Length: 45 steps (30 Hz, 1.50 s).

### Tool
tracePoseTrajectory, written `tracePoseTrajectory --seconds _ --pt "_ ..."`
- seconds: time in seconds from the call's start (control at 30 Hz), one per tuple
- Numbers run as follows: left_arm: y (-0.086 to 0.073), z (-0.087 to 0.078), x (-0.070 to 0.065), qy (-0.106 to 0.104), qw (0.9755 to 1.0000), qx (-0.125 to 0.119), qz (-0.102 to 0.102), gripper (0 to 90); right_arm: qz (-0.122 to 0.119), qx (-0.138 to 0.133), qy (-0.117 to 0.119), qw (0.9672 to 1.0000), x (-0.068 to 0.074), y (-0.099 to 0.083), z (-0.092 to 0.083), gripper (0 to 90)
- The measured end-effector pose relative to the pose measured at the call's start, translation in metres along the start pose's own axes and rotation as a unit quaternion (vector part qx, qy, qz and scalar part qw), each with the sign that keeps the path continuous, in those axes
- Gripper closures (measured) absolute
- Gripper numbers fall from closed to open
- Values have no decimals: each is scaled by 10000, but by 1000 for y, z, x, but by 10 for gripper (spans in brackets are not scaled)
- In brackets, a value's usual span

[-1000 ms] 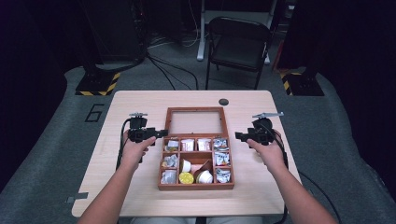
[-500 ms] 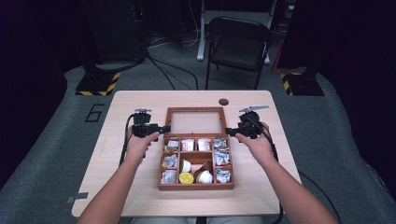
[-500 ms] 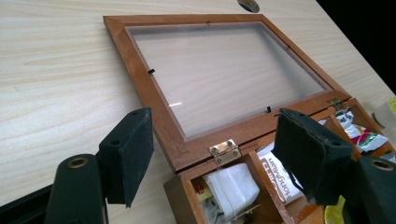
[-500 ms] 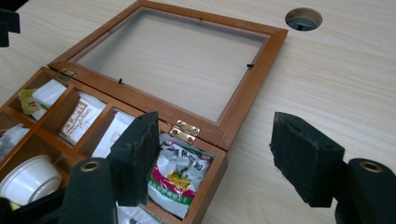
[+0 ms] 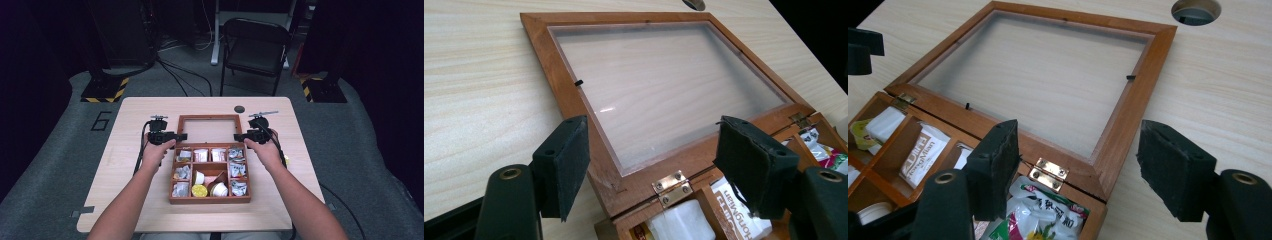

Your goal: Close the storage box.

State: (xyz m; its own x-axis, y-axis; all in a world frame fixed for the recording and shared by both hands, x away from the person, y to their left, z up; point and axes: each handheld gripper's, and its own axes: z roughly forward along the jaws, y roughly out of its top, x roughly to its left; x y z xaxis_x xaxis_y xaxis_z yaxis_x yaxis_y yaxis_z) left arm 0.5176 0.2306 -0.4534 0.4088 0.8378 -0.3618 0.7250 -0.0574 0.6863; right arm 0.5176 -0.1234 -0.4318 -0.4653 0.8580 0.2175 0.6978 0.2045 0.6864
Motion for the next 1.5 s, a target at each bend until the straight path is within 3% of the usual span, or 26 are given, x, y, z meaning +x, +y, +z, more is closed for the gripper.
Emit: tracePoseTrajectory --seconds 0.13,0.3,0.5,0.83,1.27,1.5 --pt "0 4 2 -26 10000 -62 -4 319 -32 137 30 9999 -3 2 12 341" --pt "0 10 7 -40 10000 -10 -83 333 130 303 108 9994 -5 5 24 347" --pt "-1 13 9 -32 9999 57 -83 344 -14 492 211 9986 -7 5 35 354" --pt "-3 21 11 -36 9997 127 -227 340 210 540 232 9981 -13 6 39 354" --pt "-3 23 15 -121 9990 133 -400 338 273 587 212 9977 -16 3 41 347" --pt "-4 21 19 -24 9992 229 -336 335 330 600 202 9974 -18 2 41 347"
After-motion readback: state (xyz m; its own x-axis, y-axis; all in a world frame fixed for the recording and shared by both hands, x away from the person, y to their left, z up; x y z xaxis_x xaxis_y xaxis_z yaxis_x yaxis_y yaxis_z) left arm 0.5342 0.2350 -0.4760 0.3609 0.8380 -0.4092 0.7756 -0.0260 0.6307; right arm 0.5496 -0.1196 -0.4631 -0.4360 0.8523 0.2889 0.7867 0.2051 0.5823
